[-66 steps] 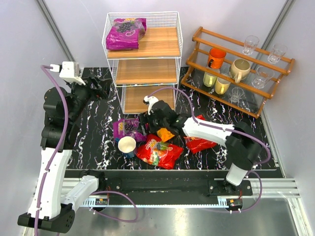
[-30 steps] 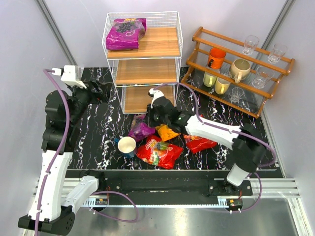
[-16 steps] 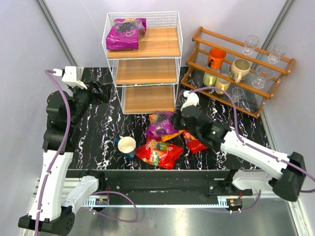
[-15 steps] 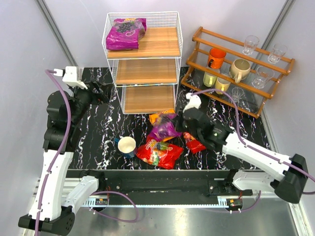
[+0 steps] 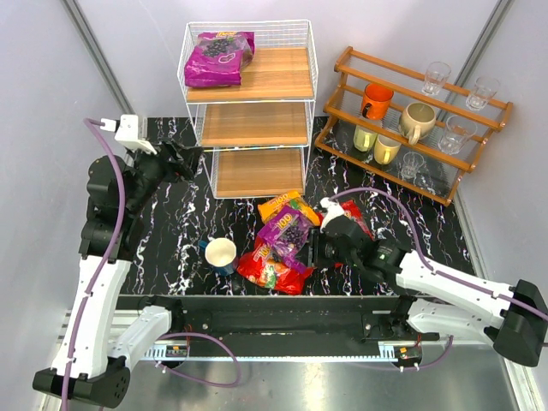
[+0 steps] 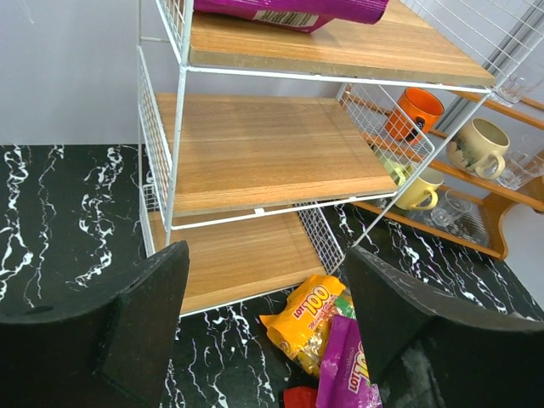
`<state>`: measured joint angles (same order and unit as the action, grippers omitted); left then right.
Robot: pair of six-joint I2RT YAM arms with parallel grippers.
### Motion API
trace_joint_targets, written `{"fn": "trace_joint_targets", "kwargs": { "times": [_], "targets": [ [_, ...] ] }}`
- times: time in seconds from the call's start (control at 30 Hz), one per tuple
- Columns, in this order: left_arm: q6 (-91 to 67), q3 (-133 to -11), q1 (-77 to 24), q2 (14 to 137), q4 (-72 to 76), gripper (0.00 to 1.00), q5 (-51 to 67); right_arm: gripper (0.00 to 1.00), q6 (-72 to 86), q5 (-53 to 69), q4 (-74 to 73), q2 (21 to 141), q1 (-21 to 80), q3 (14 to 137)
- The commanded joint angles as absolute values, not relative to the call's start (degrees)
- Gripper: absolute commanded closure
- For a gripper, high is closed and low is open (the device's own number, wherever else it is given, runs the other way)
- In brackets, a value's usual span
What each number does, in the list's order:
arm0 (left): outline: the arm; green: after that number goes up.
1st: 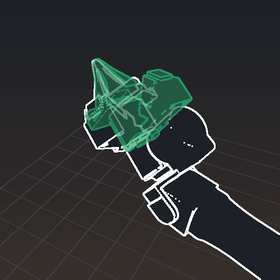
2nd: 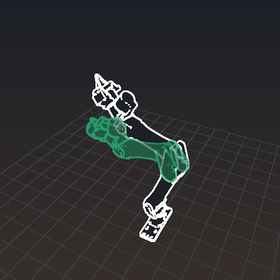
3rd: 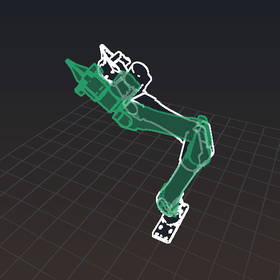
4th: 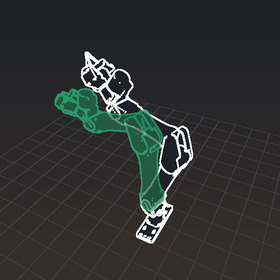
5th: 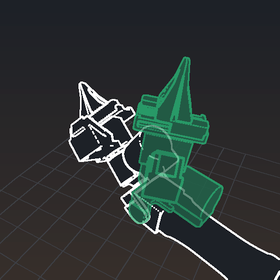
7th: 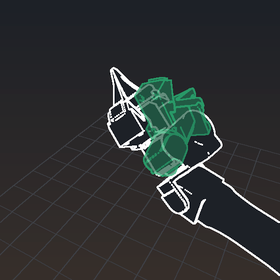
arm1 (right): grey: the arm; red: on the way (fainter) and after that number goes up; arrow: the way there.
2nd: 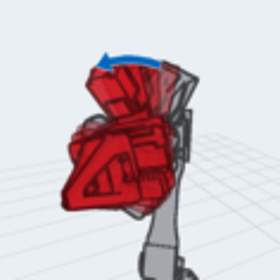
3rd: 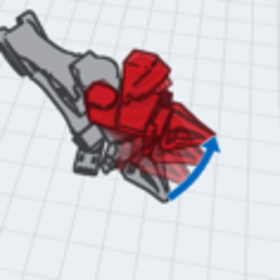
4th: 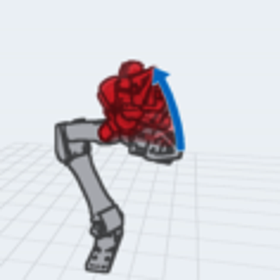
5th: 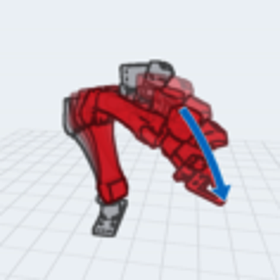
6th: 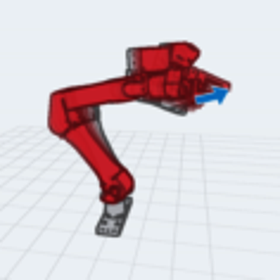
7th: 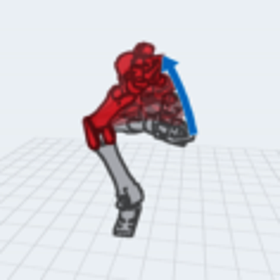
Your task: Place and organize the candy bags onto the shelf
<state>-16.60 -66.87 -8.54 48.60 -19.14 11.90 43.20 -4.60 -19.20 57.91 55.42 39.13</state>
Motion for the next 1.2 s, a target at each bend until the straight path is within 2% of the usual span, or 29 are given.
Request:
{"fn": "trace_joint_targets", "kwargs": {
  "times": [0.0,0.13,0.17,0.27,0.43,0.53,0.67,0.77,0.97,1.17],
  "targets": [
    [-18.46,-66.01,-8.17,48.87,-15.12,0.23,14.41,0.55,35.26,13.72,-14.14,55.64,56.25,42.01],
    [-18.54,-65.13,-8.17,48.69,-15.2,0.23,15.03,0.45,33.74,-1.36,-19.4,50.47,56.16,41.84],
    [-18.46,-65.13,-8.17,48.43,-15.29,0.23,15.2,0.38,34.19,-9.41,-20.47,49.84,56.16,41.92],
    [-18.02,-65.04,-8.17,48.08,-16.08,0.23,15.21,0.32,35.94,-22.18,-23.9,48.69,56.16,41.75],
    [-17.84,-64.69,-8.26,47.81,-16.7,0.23,16.17,0.25,36.57,-31.72,-24.0,50.62,54.85,40.61],
    [-17.84,-64.51,-8.26,47.55,-17.14,0.23,16.52,0.23,32.36,-27.27,-19.1,52.29,49.5,39.12],
    [-17.58,-64.34,-8.26,46.94,-17.93,0.23,16.44,0.23,25.33,-9.46,-7.67,50.72,42.2,33.42],
    [-17.4,-64.16,-8.26,46.67,-18.28,0.23,16.08,0.24,20.75,-1.53,-2.64,50.27,40.7,31.47],
    [-18.28,-63.81,-8.26,47.11,-18.28,0.24,16.52,0.27,20.04,3.16,2.36,53.7,40.34,29.19],
    [-18.19,-64.07,-8.26,47.2,-18.19,0.24,16.7,0.28,21.45,2.2,5.54,54.23,40.34,28.48]
  ]
}}
